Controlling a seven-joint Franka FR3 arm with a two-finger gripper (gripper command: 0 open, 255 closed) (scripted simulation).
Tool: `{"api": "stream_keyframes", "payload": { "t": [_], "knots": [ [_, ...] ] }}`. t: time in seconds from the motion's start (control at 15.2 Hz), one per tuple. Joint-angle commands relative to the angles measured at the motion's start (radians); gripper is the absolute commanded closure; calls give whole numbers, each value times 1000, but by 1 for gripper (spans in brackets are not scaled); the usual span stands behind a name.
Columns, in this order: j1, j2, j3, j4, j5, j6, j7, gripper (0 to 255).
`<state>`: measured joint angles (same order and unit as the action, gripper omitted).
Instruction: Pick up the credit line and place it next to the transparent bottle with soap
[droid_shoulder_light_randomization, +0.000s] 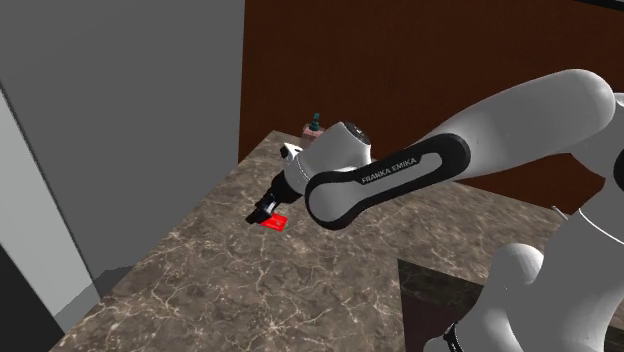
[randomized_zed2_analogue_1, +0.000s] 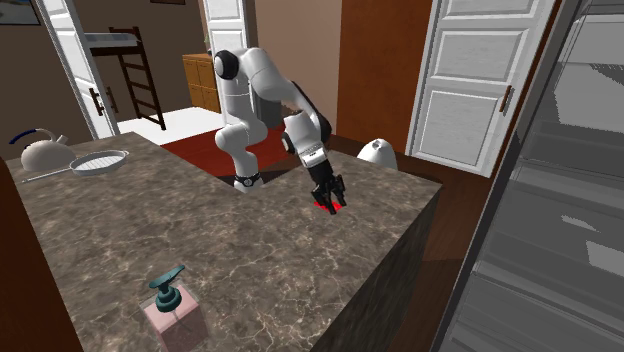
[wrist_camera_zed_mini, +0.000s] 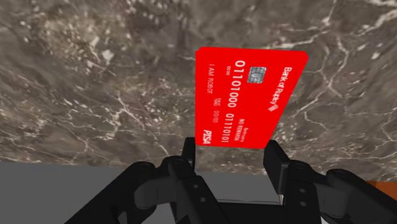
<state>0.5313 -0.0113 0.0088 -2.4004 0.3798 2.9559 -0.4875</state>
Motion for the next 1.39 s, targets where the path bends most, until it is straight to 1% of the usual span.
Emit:
{"api": "stream_keyframes", "payload": {
  "t": [0.0, 0.53, 1.32],
  "knots": [
    [-4, -15, -2, 9, -31, -24, 27, 255],
    [-22, -86, -1, 45, -117, -130, 105, 255],
    [-43, -164, 6, 131, -182, -293, 168, 255]
  ]
}}
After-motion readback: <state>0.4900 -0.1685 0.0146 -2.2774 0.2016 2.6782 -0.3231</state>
